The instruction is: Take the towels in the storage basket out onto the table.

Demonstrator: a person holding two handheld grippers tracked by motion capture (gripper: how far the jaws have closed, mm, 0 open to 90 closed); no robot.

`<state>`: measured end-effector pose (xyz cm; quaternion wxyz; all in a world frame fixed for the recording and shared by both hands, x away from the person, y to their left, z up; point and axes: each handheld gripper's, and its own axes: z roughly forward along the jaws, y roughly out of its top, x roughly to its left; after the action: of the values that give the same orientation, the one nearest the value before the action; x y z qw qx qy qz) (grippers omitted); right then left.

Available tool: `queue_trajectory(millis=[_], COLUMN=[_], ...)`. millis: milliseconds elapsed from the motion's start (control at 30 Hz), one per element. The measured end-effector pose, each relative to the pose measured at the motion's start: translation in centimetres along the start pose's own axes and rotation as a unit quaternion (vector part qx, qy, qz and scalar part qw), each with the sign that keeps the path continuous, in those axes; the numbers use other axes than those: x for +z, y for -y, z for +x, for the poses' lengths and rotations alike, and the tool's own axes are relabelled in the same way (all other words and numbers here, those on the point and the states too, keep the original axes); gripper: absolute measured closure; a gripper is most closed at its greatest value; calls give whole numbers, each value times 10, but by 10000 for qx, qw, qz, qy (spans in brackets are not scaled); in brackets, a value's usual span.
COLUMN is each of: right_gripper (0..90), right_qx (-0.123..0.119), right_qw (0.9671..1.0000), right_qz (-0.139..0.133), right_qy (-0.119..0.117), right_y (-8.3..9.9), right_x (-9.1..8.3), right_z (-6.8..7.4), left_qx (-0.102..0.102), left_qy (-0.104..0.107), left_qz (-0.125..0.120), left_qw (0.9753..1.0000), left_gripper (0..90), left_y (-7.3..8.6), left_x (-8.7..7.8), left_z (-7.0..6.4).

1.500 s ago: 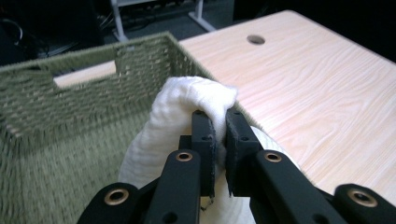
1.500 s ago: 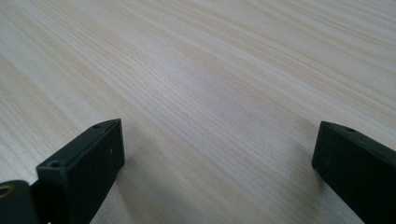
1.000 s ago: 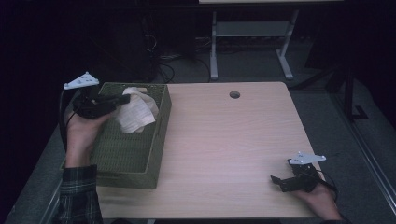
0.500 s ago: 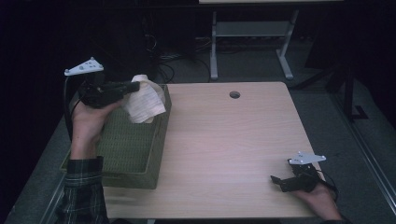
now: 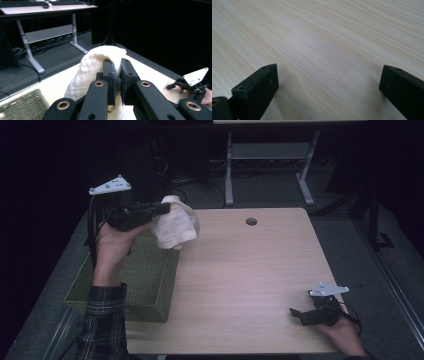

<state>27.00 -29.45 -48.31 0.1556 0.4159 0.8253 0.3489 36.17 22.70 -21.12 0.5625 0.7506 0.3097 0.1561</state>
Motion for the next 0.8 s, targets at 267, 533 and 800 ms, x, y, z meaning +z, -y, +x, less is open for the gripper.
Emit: queue_trajectory(millis=[267,533,800], right_gripper=[20,20,20], right_qx=[-1,-1,1], right_qw=[10000,10000,10000], right_qz=[1,0,0], right_qy=[1,1,-1], right_y=[0,0,0], right_x=[0,0,0], right_z=[0,0,0], left_qx=[9,-5,16], left_qy=[218,344,515], left_qz=[18,116,244], left_qw=[9998,9993,9984], left_gripper=[837,838,838], left_y=[5,12,22], left_x=[23,42,67], left_z=[-17,-28,-43])
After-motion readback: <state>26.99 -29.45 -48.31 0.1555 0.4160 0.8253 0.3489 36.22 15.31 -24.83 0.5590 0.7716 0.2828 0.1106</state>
